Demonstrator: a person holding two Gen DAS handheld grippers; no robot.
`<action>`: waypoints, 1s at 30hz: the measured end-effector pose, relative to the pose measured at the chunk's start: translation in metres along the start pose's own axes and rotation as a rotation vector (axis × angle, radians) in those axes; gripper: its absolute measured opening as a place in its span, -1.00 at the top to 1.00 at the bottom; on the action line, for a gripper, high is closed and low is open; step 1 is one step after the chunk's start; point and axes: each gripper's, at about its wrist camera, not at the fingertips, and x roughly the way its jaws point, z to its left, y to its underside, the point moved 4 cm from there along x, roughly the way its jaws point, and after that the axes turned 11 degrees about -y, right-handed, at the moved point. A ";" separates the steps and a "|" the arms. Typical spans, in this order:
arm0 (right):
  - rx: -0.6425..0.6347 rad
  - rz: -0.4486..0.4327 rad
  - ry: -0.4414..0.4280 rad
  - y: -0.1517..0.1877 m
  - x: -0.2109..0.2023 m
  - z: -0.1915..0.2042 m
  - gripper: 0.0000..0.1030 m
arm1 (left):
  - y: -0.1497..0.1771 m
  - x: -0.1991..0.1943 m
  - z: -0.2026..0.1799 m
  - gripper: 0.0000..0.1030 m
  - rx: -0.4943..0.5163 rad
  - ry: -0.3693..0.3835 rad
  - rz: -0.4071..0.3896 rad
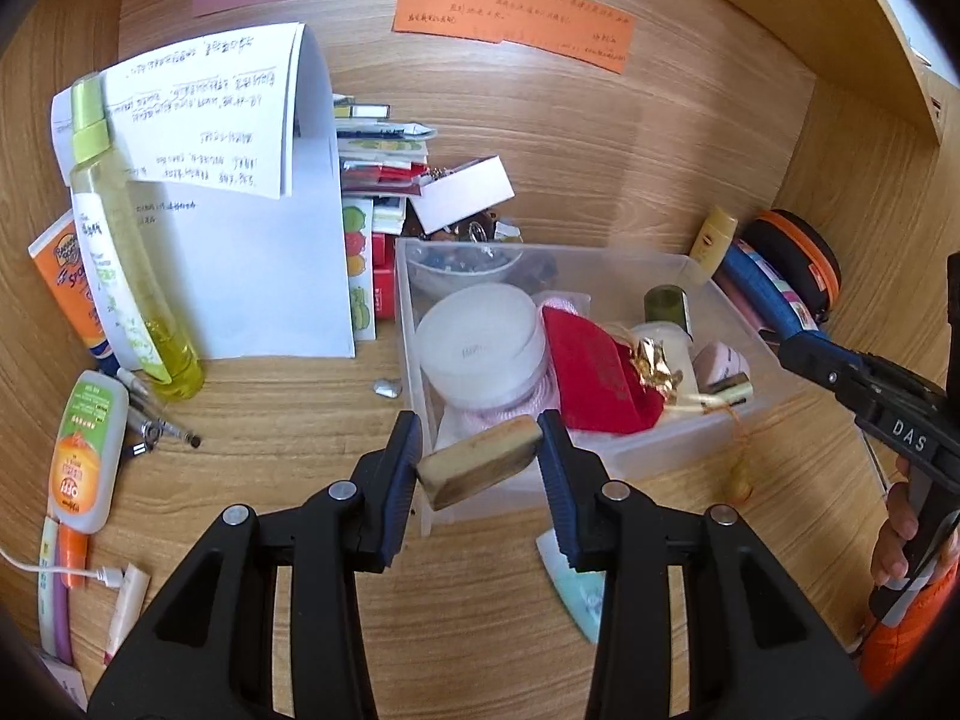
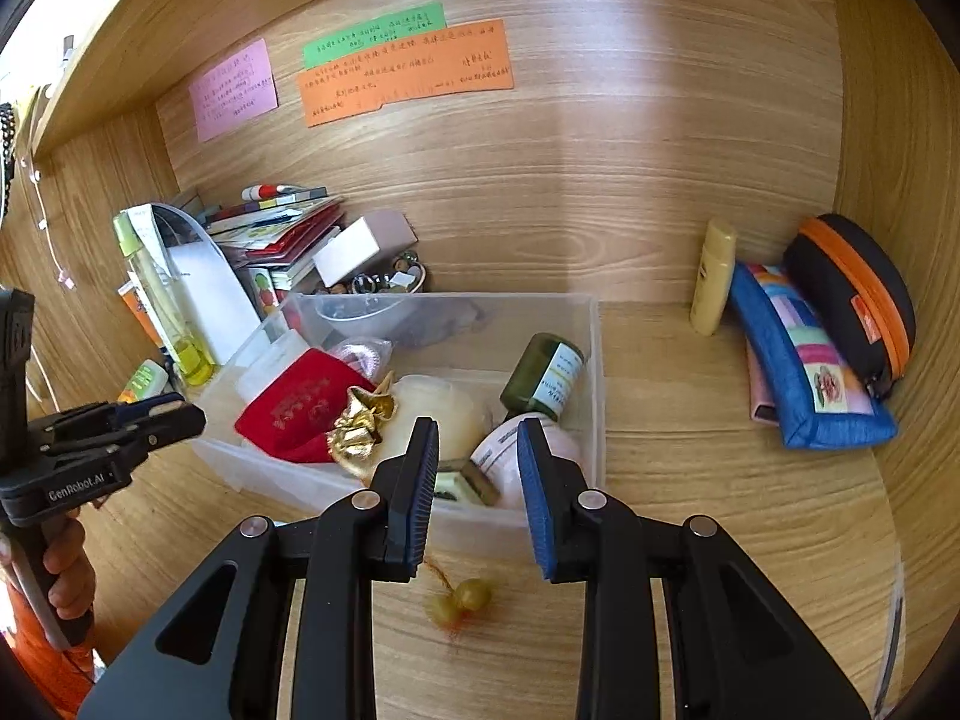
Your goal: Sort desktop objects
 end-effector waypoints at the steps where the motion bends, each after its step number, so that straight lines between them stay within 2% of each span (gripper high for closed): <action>1: 0.002 0.005 0.000 0.000 0.001 -0.002 0.52 | -0.001 0.000 -0.001 0.24 0.000 0.002 -0.002; 8: 0.019 0.063 -0.076 0.015 0.000 -0.003 0.49 | -0.013 0.005 -0.008 0.24 0.014 -0.001 -0.017; 10: 0.013 0.092 -0.090 0.025 0.001 0.001 0.23 | -0.014 0.011 -0.010 0.24 0.019 -0.005 -0.006; 12: -0.006 0.119 -0.092 0.036 0.004 0.006 0.06 | -0.014 0.017 -0.011 0.24 0.018 -0.002 0.008; 17: -0.043 0.221 -0.124 0.055 0.030 0.020 0.06 | -0.010 0.028 -0.012 0.24 0.021 0.010 0.037; 23: -0.122 0.312 -0.142 0.061 0.067 0.038 0.06 | -0.007 0.028 -0.014 0.24 0.051 0.015 0.020; 26: -0.130 0.340 -0.178 0.062 0.077 0.044 0.11 | -0.006 0.028 -0.015 0.24 0.059 0.016 0.009; 28: -0.155 0.349 -0.169 0.064 0.082 0.048 0.43 | -0.006 0.027 -0.015 0.24 0.062 0.017 0.006; 30: -0.160 0.357 -0.158 0.066 0.086 0.048 0.58 | -0.006 0.027 -0.015 0.24 0.064 0.020 0.004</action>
